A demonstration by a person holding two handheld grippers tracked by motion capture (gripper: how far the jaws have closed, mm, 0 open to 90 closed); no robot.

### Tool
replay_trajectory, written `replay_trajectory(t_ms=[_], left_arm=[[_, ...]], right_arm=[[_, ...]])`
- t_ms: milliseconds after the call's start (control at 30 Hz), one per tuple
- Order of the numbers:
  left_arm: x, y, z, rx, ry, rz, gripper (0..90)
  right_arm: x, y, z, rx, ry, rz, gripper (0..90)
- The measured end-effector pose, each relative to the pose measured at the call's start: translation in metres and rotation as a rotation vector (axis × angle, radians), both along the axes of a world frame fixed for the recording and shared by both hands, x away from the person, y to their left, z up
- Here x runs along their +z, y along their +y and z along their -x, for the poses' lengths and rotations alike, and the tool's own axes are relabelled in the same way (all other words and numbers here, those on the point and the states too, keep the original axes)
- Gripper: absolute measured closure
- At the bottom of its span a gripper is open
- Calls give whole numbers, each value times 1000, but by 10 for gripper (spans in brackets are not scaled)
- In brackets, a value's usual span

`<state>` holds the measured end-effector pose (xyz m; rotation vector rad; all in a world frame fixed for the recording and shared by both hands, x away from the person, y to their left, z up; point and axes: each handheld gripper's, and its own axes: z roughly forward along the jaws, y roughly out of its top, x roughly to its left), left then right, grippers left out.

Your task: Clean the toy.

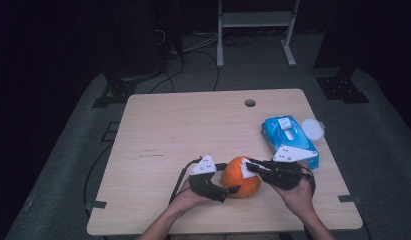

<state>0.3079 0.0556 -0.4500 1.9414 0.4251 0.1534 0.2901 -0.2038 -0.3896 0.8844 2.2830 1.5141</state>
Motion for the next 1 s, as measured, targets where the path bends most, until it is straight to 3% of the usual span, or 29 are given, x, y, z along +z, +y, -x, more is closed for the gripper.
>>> replay_trajectory(t_ms=[100, 133, 233, 300, 333, 533, 600, 700, 767, 867, 933, 1000], left_arm=[[-4, -5, -1, 2, -10, -20, 104], [-2, -5, -1, 5, -18, -28, 138], [1, 0, 0, 25, -20, 4, 285], [4, 2, -2, 24, -8, 2, 313], [5, 3, -2, 26, 1, 7, 320], [8, 6, -2, 30, 30, 46, 332], [14, 5, 0, 14, 21, 46, 335], [22, 9, 3, 2, 8, 51, 339], [25, 12, 2, -1, 16, 42, 339], [21, 14, 0, 5, 34, 10, 339], [19, 12, 0, 2, 39, 2, 340], [18, 9, 1, 3, 33, -10, 337]], right_arm=[[0, 1, 1, 2, 17, -14, 805], [1, 4, 3, 7, 14, -10, 805], [5, 13, 8, 48, -3, -16, 805], [8, 19, 11, 62, -24, 6, 805], [9, 20, 13, 54, -38, 26, 806], [6, 3, 4, -15, -20, -3, 807], [8, 4, 6, -10, 0, -30, 807], [15, 9, 12, 13, -30, -34, 806], [18, 9, 12, 18, -32, -43, 807], [8, 6, 6, -1, -10, -13, 807], [1, 4, 2, 2, 37, -51, 807], [4, 7, 4, -2, 24, -38, 807]])
